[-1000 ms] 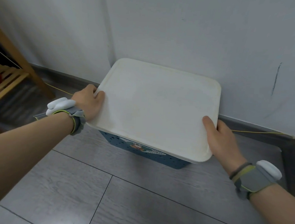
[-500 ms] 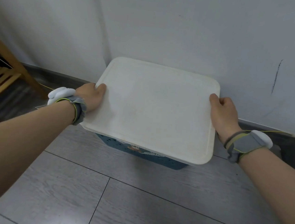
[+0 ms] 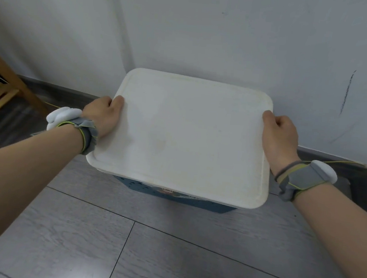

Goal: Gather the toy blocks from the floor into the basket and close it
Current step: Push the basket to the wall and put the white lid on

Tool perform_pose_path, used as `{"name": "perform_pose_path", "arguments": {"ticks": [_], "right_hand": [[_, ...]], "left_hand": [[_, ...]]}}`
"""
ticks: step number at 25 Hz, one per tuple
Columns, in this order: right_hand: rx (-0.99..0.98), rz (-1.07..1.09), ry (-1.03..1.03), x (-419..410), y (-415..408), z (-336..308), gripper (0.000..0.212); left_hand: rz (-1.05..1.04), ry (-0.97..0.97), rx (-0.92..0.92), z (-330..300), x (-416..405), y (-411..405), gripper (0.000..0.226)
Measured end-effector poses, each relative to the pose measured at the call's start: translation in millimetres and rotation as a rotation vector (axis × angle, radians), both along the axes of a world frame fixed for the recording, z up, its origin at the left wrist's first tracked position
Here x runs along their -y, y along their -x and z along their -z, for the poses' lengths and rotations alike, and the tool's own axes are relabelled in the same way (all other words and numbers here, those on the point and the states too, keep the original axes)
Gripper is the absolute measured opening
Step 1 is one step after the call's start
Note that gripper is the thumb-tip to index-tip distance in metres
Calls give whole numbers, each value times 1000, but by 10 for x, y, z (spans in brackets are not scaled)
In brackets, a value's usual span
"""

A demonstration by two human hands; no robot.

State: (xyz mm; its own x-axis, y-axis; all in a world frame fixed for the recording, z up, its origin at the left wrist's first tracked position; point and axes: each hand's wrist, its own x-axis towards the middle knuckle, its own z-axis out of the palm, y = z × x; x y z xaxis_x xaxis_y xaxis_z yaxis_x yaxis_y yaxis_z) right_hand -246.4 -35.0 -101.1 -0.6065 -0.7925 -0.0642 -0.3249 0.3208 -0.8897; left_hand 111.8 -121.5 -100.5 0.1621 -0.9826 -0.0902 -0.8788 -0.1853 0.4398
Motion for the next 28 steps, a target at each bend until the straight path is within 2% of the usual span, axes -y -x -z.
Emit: {"name": "perform_pose_path", "arguments": {"ticks": [4,7,11,13,16,19,28], "right_hand": [[50,-27,-69,44,32,88,28],[170,-52,-149,37,18,144,32],[191,-34,-144,14,30,133,34],[278,-38,-157,-50,50,156,35],[397,-73,-187,-198,35,199,50],[363,-34,-130,-234,-19,203,39],[263,62,-34,-186,-246,261,29]], "left_hand": [[-1,-17,-9,79,65,43,54],[32,-84,-14,154,57,81,58],[42,-79,-18,147,27,94,62],[-6,-112,-28,141,40,56,65],[-91,-123,-7,159,-7,27,62],[-56,-36,21,222,-90,83,49],[40,49,103,254,224,30,43]]}}
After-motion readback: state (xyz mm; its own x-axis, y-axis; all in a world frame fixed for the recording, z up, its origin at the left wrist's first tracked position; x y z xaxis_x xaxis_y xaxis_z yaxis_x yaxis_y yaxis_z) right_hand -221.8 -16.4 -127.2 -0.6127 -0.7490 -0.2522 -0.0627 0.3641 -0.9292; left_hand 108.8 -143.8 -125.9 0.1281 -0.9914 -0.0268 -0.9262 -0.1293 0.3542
